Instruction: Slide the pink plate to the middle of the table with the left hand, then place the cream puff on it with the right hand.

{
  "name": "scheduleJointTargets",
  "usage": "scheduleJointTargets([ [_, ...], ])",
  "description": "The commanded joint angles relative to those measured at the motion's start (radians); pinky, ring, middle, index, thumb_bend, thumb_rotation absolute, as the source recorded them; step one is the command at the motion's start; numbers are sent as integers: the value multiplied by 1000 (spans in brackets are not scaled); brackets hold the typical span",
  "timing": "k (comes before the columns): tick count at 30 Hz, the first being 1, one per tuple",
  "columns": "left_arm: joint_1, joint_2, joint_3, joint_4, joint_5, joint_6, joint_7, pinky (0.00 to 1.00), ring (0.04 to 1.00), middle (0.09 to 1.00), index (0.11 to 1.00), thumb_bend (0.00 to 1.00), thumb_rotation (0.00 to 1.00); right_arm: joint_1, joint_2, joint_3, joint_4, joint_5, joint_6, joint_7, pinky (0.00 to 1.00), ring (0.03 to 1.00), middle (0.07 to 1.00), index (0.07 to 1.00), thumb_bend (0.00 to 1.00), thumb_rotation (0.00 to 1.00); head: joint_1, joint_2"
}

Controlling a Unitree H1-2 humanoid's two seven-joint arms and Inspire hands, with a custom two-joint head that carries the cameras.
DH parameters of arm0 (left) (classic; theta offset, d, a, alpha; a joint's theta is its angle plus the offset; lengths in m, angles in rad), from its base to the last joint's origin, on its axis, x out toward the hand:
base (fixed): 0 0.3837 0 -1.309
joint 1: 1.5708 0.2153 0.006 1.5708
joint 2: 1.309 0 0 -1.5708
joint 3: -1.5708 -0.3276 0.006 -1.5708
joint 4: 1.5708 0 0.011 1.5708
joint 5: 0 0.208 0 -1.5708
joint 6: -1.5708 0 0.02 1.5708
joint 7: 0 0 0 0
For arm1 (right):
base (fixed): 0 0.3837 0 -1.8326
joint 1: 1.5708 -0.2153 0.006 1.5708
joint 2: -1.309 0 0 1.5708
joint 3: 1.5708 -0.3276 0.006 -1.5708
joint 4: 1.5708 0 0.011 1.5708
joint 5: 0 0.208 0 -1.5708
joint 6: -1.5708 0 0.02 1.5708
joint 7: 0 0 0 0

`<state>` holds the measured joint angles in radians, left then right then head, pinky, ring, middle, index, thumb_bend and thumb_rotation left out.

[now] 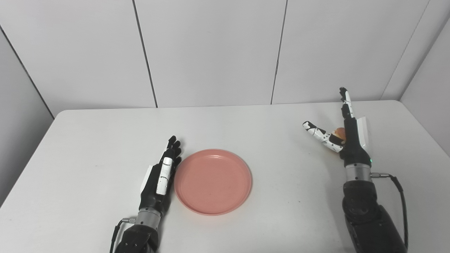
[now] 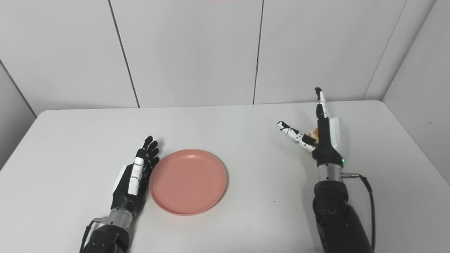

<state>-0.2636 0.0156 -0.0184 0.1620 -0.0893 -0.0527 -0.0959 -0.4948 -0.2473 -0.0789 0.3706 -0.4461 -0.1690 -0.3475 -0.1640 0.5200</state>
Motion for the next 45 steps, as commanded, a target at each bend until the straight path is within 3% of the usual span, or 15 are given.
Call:
scheduleJointTargets([
  [1, 17, 7, 4, 9, -11, 18, -11, 1000, 1000, 1000, 1000, 662, 1000, -45, -29, -5, -32, -28, 52, -17, 816, 898, 948, 941, 650, 470, -8, 4],
  [8, 17, 22, 3, 11, -12, 8, -18, 1000, 1000, 1000, 1000, 675, 1000, -56, -74, 27, -32, -86, 184, 22, 794, 904, 936, 939, 703, 400, -51, 7],
  [18, 5, 50, 25, 51, -47, -27, -47, 1000, 1000, 1000, 1000, 665, 1000, -74, -84, 72, 24, -106, 277, 48, 773, 883, 911, 912, 715, 317, -119, 2],
  [27, 10, 54, 31, 45, -54, -31, -59, 1000, 1000, 1000, 1000, 657, 1000, -89, -86, 88, 101, -97, 289, 28, 733, 853, 894, 889, 793, 181, -125, 3],
  [33, 8, 51, 42, 55, -59, -44, -60, 1000, 1000, 1000, 1000, 669, 990, -94, -88, 102, 130, -100, 300, 27, 717, 839, 885, 879, 774, 142, -130, 6],
  [45, 16, 56, 36, 25, -61, -8, -68, 1000, 1000, 1000, 1000, 650, 1000, -100, -97, 121, 170, -111, 354, 23, 718, 833, 884, 876, 674, 74, -132, 12],
])
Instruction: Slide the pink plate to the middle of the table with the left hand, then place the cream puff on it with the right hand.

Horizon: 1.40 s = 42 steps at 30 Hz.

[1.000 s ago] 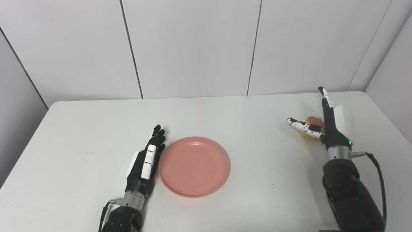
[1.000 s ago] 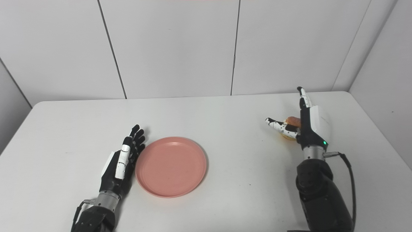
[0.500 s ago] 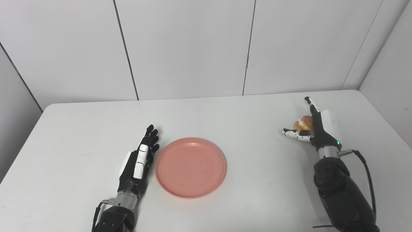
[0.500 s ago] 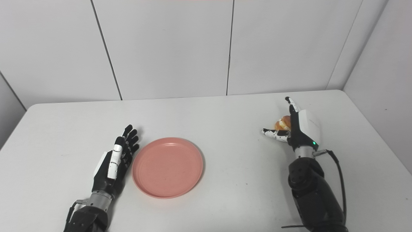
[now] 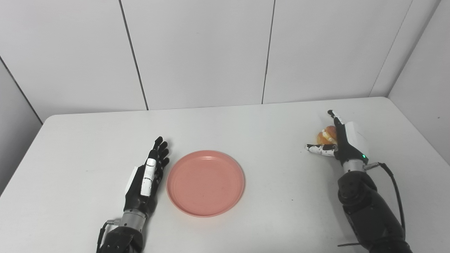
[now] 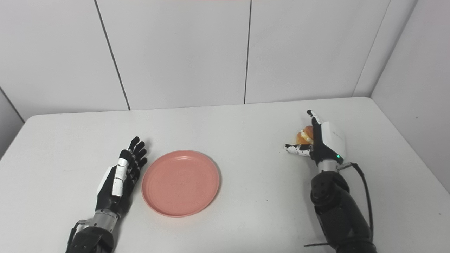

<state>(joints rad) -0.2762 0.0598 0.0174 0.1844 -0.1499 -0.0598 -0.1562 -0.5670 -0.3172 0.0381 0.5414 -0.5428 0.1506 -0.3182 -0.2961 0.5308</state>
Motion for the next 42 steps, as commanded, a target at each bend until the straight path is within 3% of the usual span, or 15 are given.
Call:
scheduleJointTargets([
  [1, 29, 12, 0, 0, -1, 2, -9, 1000, 1000, 1000, 1000, 651, 1000, -28, -28, 7, 0, -16, 39, -5, 716, 832, 884, 876, 671, 71, 0, 1],
  [4, 28, 9, 2, 1, -5, 3, -7, 1000, 1000, 1000, 1000, 662, 986, -27, -27, 9, 0, -18, 43, -19, 637, 773, 864, 862, 652, 27, 3, 1],
  [6, 27, 8, 2, 2, -2, 0, -4, 1000, 1000, 1000, 1000, 659, 983, -24, -15, -5, -1, -9, 39, -44, 374, 539, 783, 831, 550, 5, 3, 1],
  [8, 27, 11, -2, 2, 5, 2, -5, 1000, 1000, 1000, 1000, 654, 996, -20, -3, -17, -8, 1, 36, -65, 240, 468, 695, 793, 508, 0, 3, 1],
  [10, 27, 13, -4, 3, 5, -4, -8, 1000, 1000, 1000, 1000, 645, 999, -15, 0, -22, -20, 5, 32, -72, 212, 462, 662, 775, 503, 0, 3, 1],
  [11, 27, 11, -2, 4, 2, -8, -8, 1000, 1000, 1000, 1000, 639, 1000, -13, 0, -21, -23, 6, 26, -77, 330, 465, 680, 755, 484, 0, 3, 1],
  [12, 27, 10, -1, 4, 0, -11, -7, 1000, 1000, 1000, 1000, 629, 1000, -12, -1, -20, -25, 6, 22, -81, 371, 468, 699, 729, 477, 0, 3, 1],
  [16, 27, 12, -3, -2, 1, 9, -7, 1000, 1000, 1000, 1000, 646, 1000, -9, 6, -31, -17, 27, -27, -127, 420, 471, 722, 649, 471, 0, 3, 1],
  [28, 27, 12, -6, -7, -2, 15, -13, 1000, 1000, 1000, 1000, 636, 1000, -16, 23, -53, -12, 54, -63, -219, 429, 470, 661, 587, 473, 0, 8, 6],
  [30, 28, 13, -7, -11, -5, 18, -16, 1000, 1000, 1000, 1000, 615, 1000, -17, 23, -53, -12, 54, -71, -235, 368, 503, 631, 554, 463, 0, 8, 6],
  [35, 30, 15, -11, -17, -8, 23, -21, 1000, 1000, 1000, 1000, 608, 1000, -24, 25, -58, 14, 60, -132, -295, 329, 478, 572, 479, 487, 0, 10, 8],
  [37, 30, 15, -10, -19, -11, 26, -22, 1000, 1000, 1000, 1000, 604, 1000, -26, 27, -60, 18, 72, -174, -310, 291, 431, 558, 498, 488, 0, 12, 7],
  [39, 30, 14, -12, -25, -4, 35, -18, 1000, 1000, 1000, 1000, 608, 1000, -23, 28, -63, 4, 86, -204, -307, 336, 462, 478, 507, 497, 0, 15, 9],
  [42, 29, 12, -13, -25, 2, 38, -17, 1000, 1000, 1000, 1000, 616, 1000, -18, 34, -67, -32, 107, -223, -292, 308, 443, 530, 491, 492, 0, 17, 9],
])
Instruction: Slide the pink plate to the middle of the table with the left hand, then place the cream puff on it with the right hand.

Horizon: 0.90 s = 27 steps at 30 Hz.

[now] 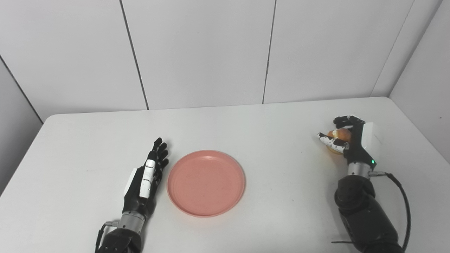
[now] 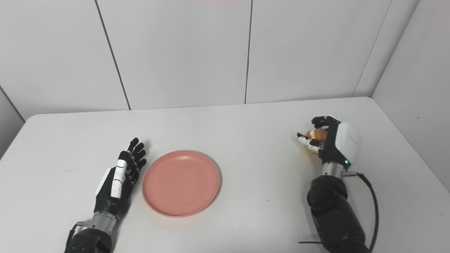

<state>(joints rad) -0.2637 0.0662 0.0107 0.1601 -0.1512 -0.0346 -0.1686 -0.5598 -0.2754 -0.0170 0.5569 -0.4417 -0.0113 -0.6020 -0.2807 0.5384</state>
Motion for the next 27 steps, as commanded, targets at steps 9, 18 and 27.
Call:
scheduleJointTargets([
  [9, 14, -1, -10, 13, 8, 2, -4, 1000, 1000, 1000, 1000, 641, 1000, -8, 18, 6, -199, 53, -91, 81, 311, 452, 536, 479, 491, 0, 13, 2],
  [18, 16, -2, -17, 9, 13, 9, -3, 1000, 1000, 1000, 1000, 653, 1000, 27, 70, 59, -321, 59, -118, 182, 336, 460, 494, 493, 498, 0, 23, 6],
  [27, 19, -5, -21, 8, 20, 5, 1, 1000, 1000, 1000, 1000, 668, 1000, 71, 127, 154, -377, 32, -142, 269, 198, 446, 493, 482, 515, 0, 30, 12],
])
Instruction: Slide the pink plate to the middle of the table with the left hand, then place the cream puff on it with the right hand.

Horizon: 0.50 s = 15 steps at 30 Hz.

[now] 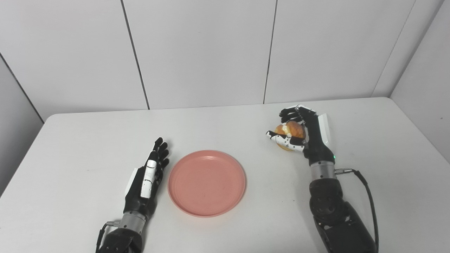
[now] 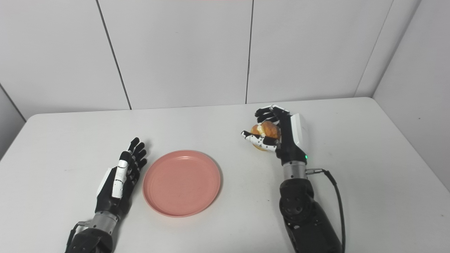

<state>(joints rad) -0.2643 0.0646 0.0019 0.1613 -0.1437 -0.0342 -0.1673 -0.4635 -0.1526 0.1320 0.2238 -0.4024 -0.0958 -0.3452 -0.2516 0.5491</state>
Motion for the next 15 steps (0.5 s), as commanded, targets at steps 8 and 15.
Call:
scheduleJointTargets([
  [8, 25, -8, -20, -12, 27, 19, 3, 1000, 1000, 1000, 1000, 670, 1000, 27, 63, 44, -126, 53, -72, 123, 192, 443, 495, 481, 516, 0, 14, 11],
  [15, 29, -13, -36, -31, 44, 31, 16, 1000, 1000, 1000, 1000, 675, 1000, 43, 93, 81, -119, 54, -137, 167, 237, 448, 494, 481, 516, 0, 37, 22],
])
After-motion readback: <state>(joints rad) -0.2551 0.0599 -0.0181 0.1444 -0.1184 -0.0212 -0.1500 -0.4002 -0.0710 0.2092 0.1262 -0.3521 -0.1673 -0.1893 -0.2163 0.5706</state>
